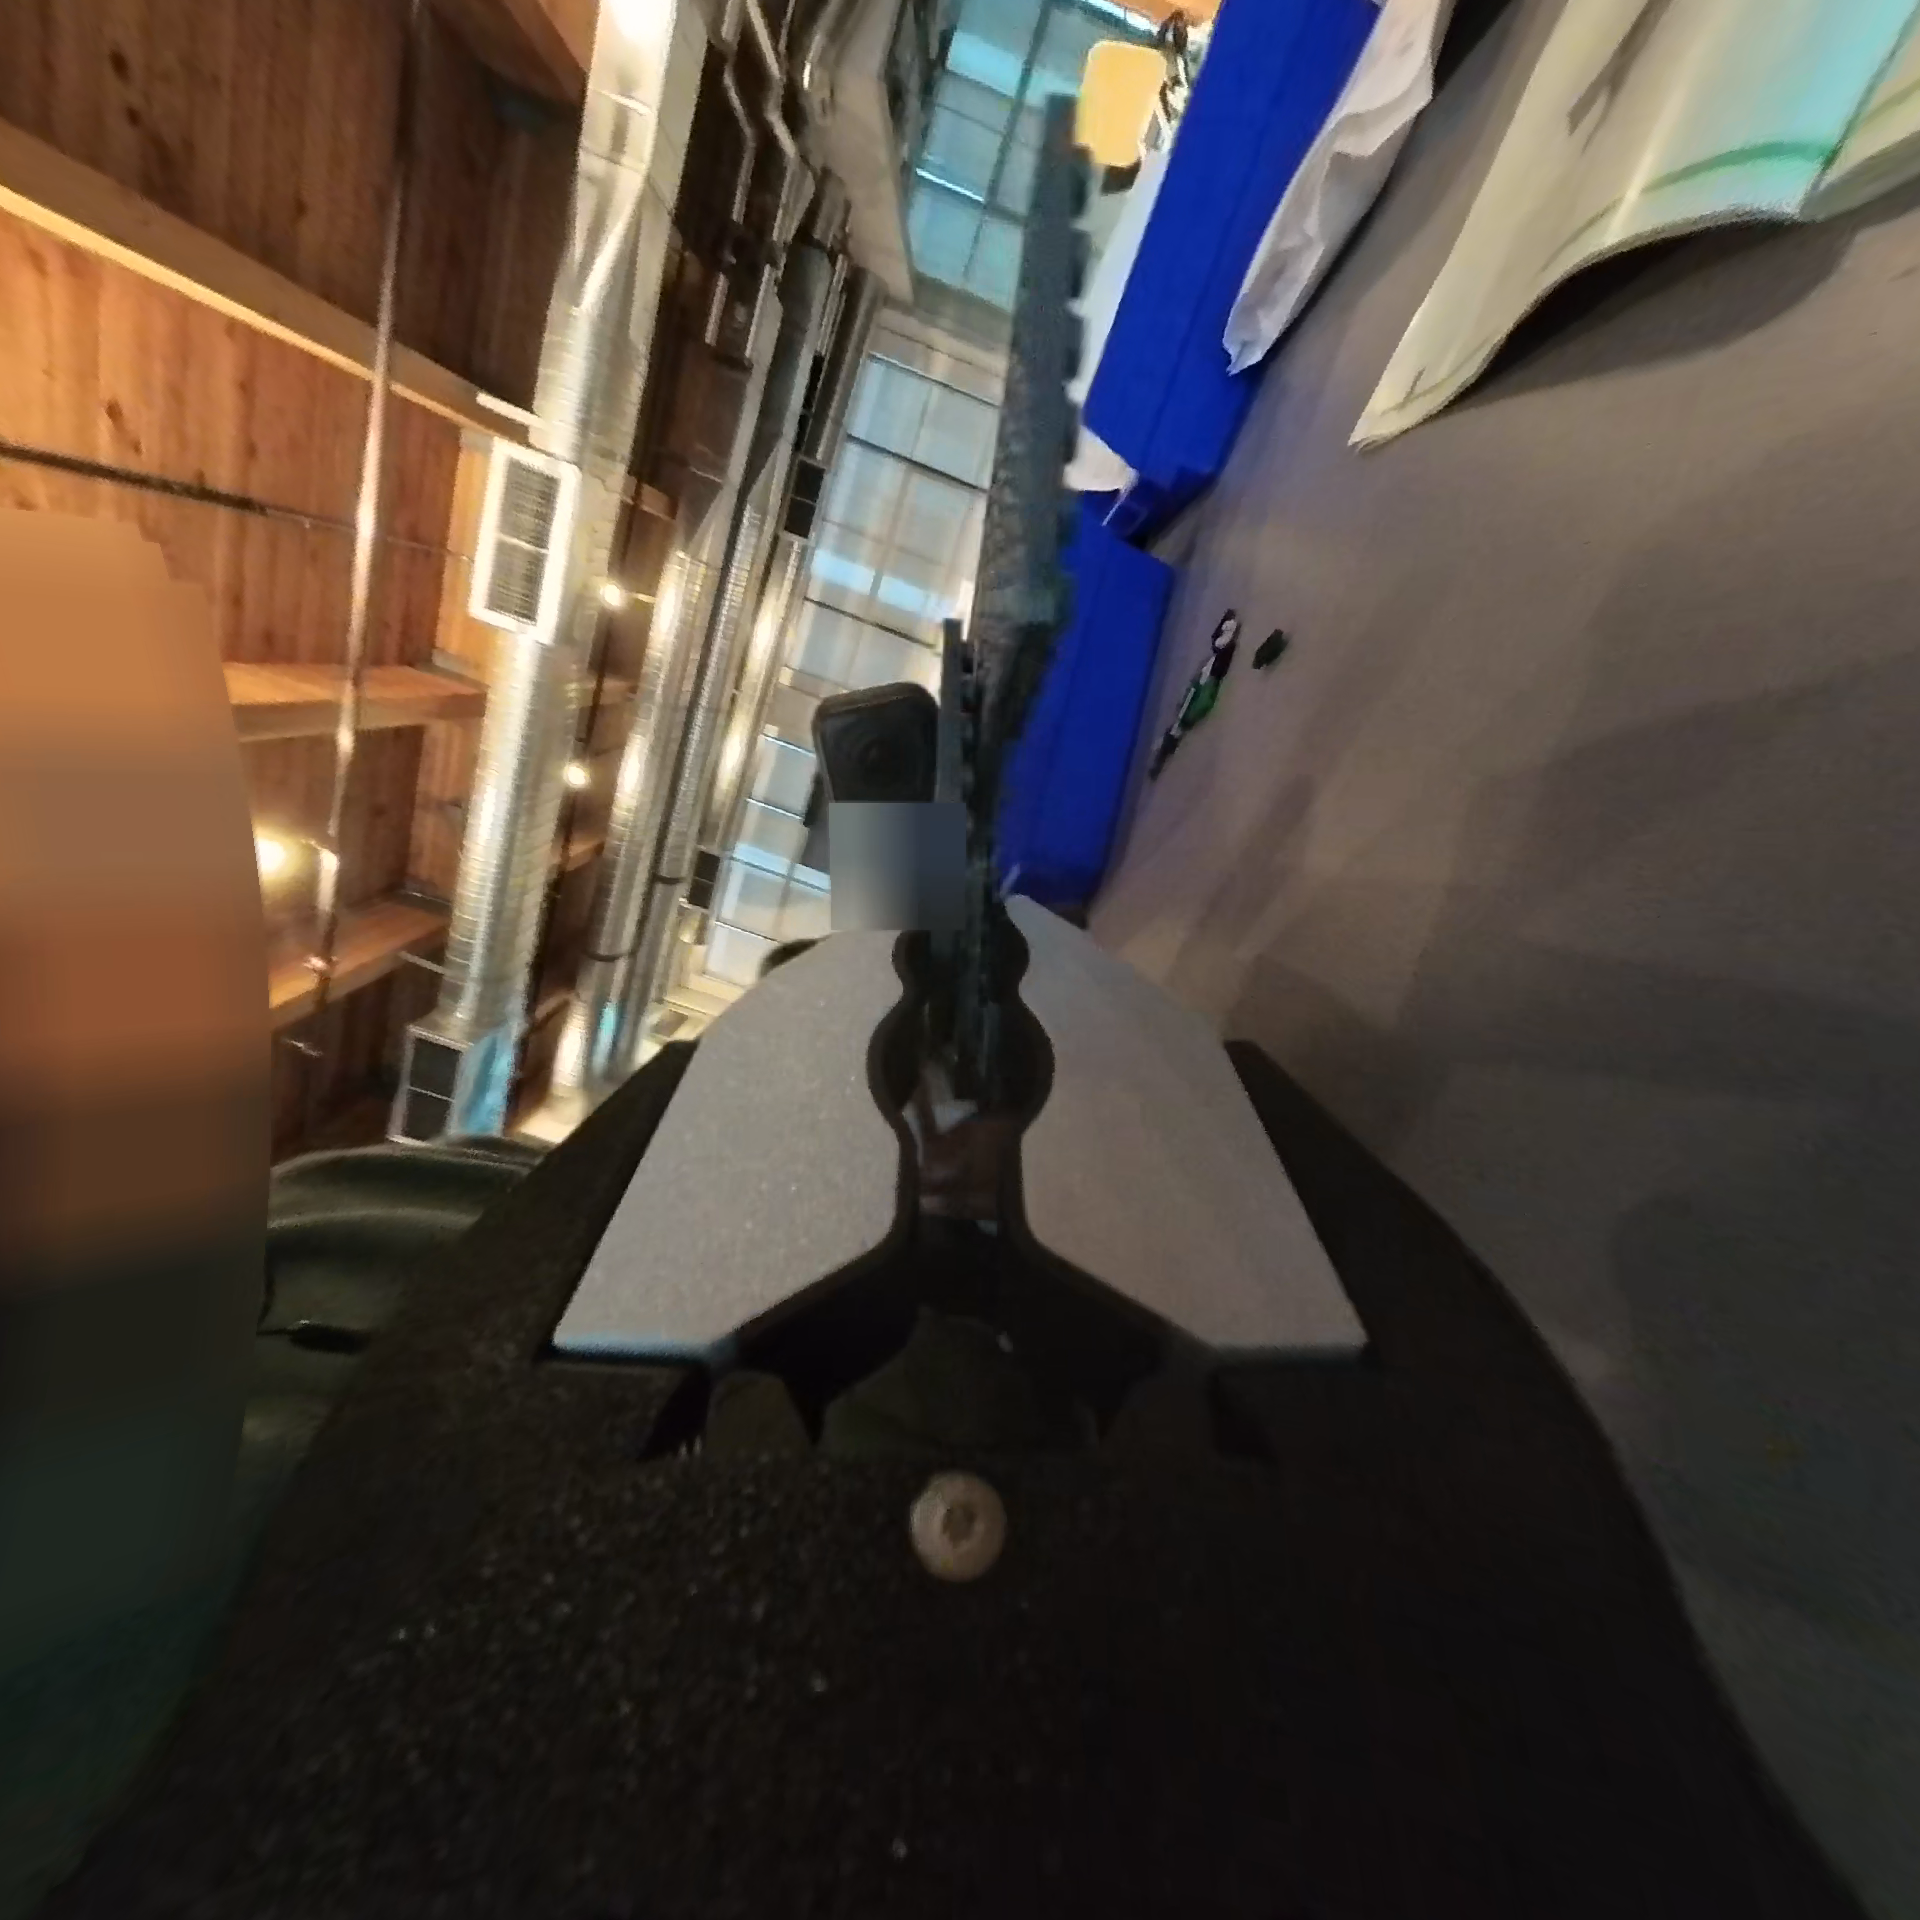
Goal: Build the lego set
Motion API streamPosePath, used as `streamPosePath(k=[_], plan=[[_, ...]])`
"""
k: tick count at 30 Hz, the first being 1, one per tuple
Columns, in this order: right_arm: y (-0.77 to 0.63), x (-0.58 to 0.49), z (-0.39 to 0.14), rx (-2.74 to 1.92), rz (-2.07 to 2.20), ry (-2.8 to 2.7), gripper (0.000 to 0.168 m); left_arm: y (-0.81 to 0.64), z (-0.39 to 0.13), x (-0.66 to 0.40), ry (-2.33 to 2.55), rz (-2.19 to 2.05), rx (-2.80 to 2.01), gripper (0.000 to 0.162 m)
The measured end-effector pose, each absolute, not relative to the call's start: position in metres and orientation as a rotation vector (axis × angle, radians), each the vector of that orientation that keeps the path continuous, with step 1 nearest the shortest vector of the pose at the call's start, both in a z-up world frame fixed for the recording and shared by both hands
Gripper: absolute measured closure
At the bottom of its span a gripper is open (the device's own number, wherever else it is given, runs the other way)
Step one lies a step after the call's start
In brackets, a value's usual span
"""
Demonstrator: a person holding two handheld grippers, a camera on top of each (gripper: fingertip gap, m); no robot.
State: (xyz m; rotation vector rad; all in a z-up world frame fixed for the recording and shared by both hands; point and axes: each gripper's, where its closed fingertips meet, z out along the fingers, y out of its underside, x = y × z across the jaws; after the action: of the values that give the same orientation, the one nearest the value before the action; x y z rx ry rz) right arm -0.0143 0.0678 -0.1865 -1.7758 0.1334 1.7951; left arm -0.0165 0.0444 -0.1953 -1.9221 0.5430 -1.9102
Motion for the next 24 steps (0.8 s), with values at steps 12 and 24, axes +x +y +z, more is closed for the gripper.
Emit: streamPosePath(k=[12,24], plan=[[0.072,0.0,-0.167,-1.7,1.709,0.012,0.155,0.044,-0.185,-0.023,0.445,-2.041,-1.831,0.156],[0.089,0.018,-0.162,-1.619,1.588,0.171,0.164,0.062,-0.19,-0.031,0.251,-2.054,-1.828,0.156]])
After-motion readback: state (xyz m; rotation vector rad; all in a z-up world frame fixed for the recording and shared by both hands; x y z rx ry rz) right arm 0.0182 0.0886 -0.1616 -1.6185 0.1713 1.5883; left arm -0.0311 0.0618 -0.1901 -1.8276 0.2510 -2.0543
